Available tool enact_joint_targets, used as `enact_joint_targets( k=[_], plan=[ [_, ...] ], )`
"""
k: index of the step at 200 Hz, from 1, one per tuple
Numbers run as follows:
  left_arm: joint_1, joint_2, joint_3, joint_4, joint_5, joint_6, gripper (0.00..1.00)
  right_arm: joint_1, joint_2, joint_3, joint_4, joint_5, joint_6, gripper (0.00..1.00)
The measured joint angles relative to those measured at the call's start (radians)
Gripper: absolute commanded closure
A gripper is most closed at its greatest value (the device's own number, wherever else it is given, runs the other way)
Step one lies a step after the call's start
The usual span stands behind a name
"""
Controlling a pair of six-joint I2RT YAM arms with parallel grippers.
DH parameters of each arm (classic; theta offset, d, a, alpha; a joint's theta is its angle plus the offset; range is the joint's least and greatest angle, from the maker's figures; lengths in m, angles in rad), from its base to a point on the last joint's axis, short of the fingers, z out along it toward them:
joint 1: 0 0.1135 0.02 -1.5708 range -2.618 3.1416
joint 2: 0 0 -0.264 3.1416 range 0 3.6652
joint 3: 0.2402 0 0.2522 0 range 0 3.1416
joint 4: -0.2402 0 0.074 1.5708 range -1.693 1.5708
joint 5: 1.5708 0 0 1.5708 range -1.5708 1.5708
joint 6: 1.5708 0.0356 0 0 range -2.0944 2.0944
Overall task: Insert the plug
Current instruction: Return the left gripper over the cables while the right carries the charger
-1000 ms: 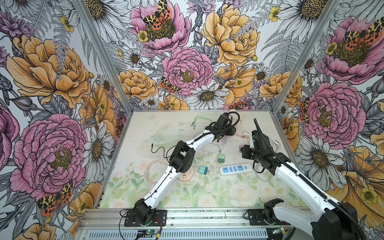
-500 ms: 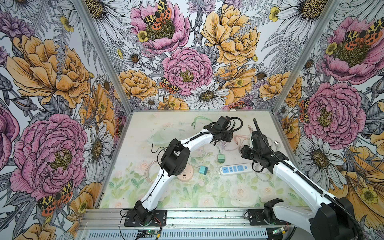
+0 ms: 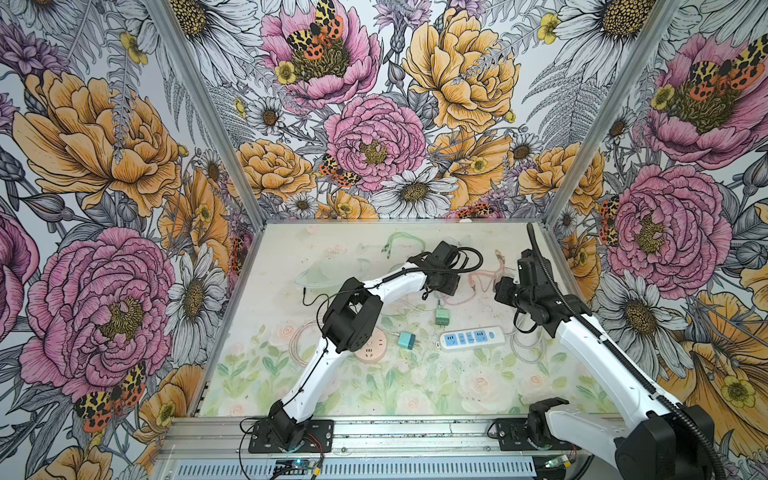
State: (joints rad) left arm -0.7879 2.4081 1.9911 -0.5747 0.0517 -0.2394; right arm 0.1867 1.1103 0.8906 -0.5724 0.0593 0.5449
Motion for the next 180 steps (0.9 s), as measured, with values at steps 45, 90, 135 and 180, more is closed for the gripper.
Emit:
enact_joint_targets(
  k=[45, 90, 135, 180],
  plan=[
    [0.001, -0.093, -0.109, -0.005, -0.013, -0.034, 0.44, -0.021, -0.014, 0.064, -0.019, -0.047, -0.039, 1.0],
    [0.02, -0.221, -0.25, 0.082, 0.04, -0.08, 0.45, -0.021, 0.0, 0.136, -0.018, -0.179, -0.075, 1.0],
    [0.076, -0.333, -0.398, 0.186, 0.099, -0.125, 0.48, -0.006, 0.012, 0.158, -0.021, -0.254, -0.076, 1.0],
    [0.096, -0.387, -0.422, 0.233, 0.117, -0.127, 0.49, 0.062, -0.018, 0.206, -0.02, -0.333, -0.067, 1.0]
  ],
)
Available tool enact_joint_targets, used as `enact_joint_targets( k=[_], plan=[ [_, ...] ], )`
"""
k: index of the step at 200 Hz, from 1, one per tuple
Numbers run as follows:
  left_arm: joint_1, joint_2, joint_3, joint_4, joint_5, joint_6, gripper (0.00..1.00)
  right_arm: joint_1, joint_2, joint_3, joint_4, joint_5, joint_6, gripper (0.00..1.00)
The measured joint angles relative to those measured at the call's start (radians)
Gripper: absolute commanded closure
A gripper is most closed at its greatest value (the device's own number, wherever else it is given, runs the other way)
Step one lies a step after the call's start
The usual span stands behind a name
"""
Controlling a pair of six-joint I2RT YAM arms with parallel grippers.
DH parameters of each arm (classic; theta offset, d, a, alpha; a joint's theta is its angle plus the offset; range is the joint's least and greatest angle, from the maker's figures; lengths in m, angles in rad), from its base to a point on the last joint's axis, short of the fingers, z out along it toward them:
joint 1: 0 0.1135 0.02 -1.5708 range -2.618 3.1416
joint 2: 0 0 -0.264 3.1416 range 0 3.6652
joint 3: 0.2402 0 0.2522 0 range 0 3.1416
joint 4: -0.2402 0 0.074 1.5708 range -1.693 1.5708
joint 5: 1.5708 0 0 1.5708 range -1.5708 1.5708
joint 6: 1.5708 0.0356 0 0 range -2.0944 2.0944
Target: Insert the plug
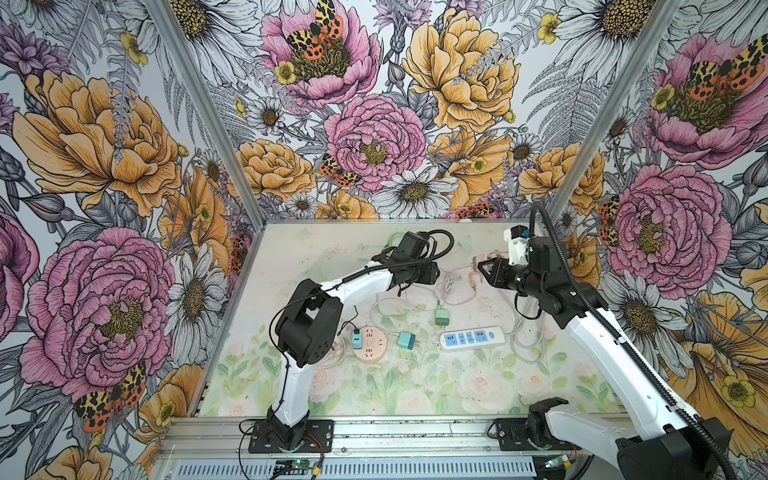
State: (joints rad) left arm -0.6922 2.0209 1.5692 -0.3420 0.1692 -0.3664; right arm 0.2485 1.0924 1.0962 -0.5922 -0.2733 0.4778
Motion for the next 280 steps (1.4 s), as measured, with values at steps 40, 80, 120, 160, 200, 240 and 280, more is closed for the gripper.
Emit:
enact_joint_targets(
  k=[40, 80, 120, 160, 200, 240, 280],
  plan=[
    [-0.019, 0.008, 0.005, 0.005, 0.032, 0.007, 0.49, 0.032, -0.085, 0.0, -0.003, -0.082, 0.038, 1.0],
    [-0.043, 0.103, 0.083, 0.011, 0.058, 0.023, 0.47, 0.066, -0.169, 0.001, -0.033, -0.147, 0.061, 1.0],
    [-0.071, 0.194, 0.158, 0.011, 0.046, 0.044, 0.48, 0.069, -0.246, 0.001, -0.064, -0.172, 0.08, 1.0],
    [-0.083, 0.248, 0.239, 0.024, 0.063, 0.055, 0.75, 0.069, -0.309, 0.001, -0.118, -0.138, 0.081, 1.0],
    [-0.093, 0.294, 0.373, 0.054, 0.098, 0.05, 0.87, 0.069, -0.33, -0.002, -0.149, -0.086, 0.078, 1.0],
    [-0.093, 0.452, 0.671, 0.072, 0.129, 0.0, 0.94, 0.069, -0.321, -0.066, -0.158, -0.012, 0.066, 1.0],
    [-0.084, 0.711, 1.05, 0.077, 0.163, -0.089, 0.94, 0.069, -0.296, -0.132, -0.164, 0.064, 0.055, 1.0]
  ],
)
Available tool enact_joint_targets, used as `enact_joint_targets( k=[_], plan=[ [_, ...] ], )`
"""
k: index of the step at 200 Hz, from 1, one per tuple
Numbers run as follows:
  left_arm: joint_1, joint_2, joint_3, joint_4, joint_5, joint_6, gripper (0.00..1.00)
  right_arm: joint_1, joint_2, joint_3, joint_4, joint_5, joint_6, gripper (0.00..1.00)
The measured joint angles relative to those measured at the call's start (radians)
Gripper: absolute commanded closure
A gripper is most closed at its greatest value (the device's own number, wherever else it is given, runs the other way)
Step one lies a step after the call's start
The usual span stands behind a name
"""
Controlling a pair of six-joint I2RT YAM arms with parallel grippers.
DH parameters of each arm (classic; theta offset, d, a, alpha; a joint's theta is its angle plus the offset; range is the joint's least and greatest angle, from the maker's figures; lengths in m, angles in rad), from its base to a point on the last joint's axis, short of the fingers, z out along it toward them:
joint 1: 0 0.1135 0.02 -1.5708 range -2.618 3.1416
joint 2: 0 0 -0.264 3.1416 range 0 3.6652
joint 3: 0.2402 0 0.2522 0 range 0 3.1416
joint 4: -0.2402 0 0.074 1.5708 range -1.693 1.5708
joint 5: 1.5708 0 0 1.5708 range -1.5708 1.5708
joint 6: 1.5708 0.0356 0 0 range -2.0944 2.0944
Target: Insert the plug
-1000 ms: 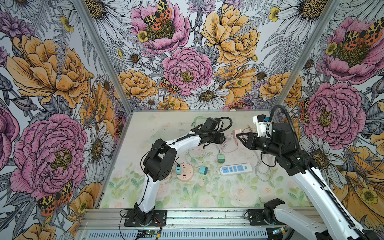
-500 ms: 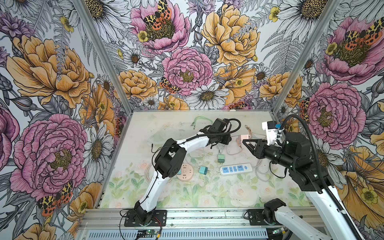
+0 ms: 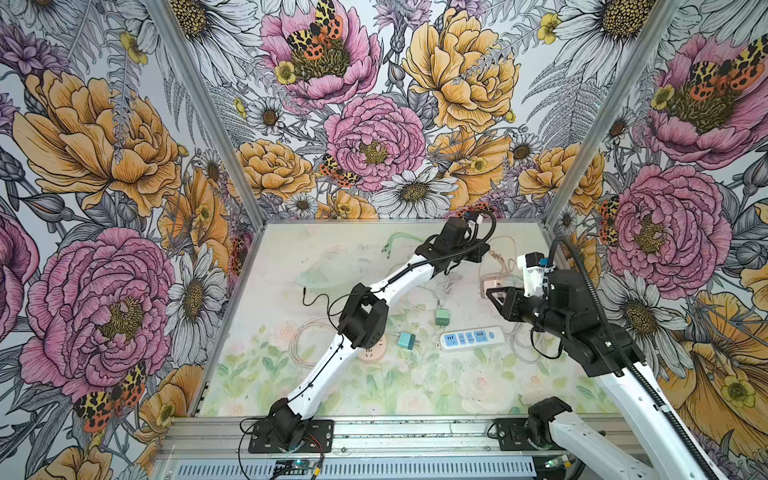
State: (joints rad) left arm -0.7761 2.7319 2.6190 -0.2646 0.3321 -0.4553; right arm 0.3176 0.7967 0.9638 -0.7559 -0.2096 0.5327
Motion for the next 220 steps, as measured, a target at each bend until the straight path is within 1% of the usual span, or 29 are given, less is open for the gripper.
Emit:
enact_joint_targets(
  k=[15, 60, 71, 110, 171, 178, 184, 197, 204, 220],
  plan=[
    [0.005, 0.06, 0.061, 0.001, 0.0, -0.03, 0.94, 0.0, 0.018, -0.019, 0.0, 0.034, -0.006, 1.0],
    [0.035, 0.099, 0.013, 0.007, -0.045, -0.111, 0.92, 0.0, 0.141, -0.069, 0.004, 0.127, -0.029, 1.0],
    [0.05, 0.108, 0.013, 0.008, -0.054, -0.132, 0.91, 0.0, 0.171, -0.077, 0.007, 0.134, -0.03, 1.0],
    [0.089, 0.139, 0.018, 0.021, -0.052, -0.177, 0.81, -0.011, 0.248, -0.093, 0.02, 0.146, -0.029, 1.0],
    [0.091, 0.159, 0.011, 0.02, -0.013, -0.198, 0.82, -0.066, 0.277, -0.111, 0.044, 0.158, -0.017, 1.0],
    [0.091, 0.159, 0.011, 0.023, -0.009, -0.201, 0.78, -0.076, 0.277, -0.111, 0.047, 0.158, -0.017, 1.0],
    [0.089, 0.159, 0.011, 0.023, -0.008, -0.203, 0.71, -0.083, 0.277, -0.111, 0.051, 0.158, -0.016, 1.0],
    [0.086, 0.159, 0.011, 0.023, -0.008, -0.209, 0.6, -0.103, 0.277, -0.111, 0.058, 0.159, -0.015, 1.0],
    [0.085, 0.159, 0.011, 0.023, -0.008, -0.221, 0.58, -0.114, 0.278, -0.111, 0.061, 0.161, -0.013, 1.0],
    [0.085, 0.159, 0.006, 0.023, -0.008, -0.23, 0.56, -0.145, 0.287, -0.111, 0.07, 0.162, -0.009, 1.0]
  ],
)
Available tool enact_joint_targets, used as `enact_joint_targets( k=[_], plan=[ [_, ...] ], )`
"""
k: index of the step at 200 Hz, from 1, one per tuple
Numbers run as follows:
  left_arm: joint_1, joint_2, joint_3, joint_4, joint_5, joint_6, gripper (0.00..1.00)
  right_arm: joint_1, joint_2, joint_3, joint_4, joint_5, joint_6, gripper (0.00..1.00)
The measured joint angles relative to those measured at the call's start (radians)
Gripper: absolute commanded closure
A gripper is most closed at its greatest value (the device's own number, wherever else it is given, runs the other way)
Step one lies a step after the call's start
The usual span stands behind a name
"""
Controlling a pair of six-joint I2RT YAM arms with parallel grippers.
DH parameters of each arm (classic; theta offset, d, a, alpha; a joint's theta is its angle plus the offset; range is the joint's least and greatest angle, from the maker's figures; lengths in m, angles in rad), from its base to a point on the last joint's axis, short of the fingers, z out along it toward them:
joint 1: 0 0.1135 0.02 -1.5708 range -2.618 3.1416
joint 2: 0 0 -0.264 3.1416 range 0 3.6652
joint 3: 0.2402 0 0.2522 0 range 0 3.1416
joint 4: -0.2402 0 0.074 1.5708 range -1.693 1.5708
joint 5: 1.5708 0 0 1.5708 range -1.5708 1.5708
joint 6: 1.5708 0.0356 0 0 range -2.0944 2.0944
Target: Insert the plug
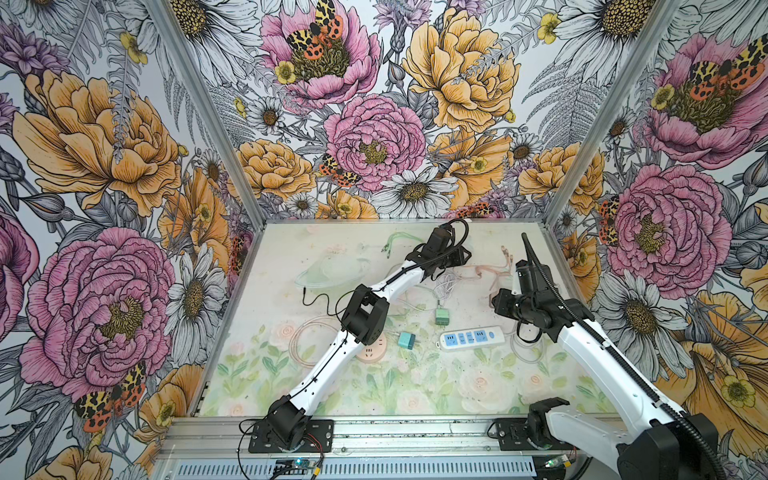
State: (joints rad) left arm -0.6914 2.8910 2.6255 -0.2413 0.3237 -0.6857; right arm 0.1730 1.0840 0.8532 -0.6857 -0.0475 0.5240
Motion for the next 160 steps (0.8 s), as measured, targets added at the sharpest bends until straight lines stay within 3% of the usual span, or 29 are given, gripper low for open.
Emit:
enact_joint_targets(
  k=[28, 64, 85, 122, 160],
  plan=[
    [0.006, -0.088, -0.174, -0.001, -0.005, 0.012, 0.5, -0.063, 0.029, 0.0, 0.018, 0.01, 0.0, 1.0],
    [0.035, -0.372, -0.565, 0.026, -0.047, 0.065, 0.48, -0.132, 0.045, 0.031, 0.018, 0.018, -0.001, 1.0],
    [0.06, -0.523, -0.707, 0.036, -0.06, 0.108, 0.47, -0.142, 0.054, 0.056, 0.026, 0.027, -0.002, 1.0],
    [0.071, -0.693, -0.803, 0.027, -0.073, 0.207, 0.45, -0.142, 0.071, 0.087, 0.034, 0.037, -0.002, 1.0],
    [-0.026, -0.724, -0.789, -0.106, -0.168, 0.343, 0.42, -0.142, 0.078, 0.089, 0.039, 0.045, -0.002, 1.0]
  ],
)
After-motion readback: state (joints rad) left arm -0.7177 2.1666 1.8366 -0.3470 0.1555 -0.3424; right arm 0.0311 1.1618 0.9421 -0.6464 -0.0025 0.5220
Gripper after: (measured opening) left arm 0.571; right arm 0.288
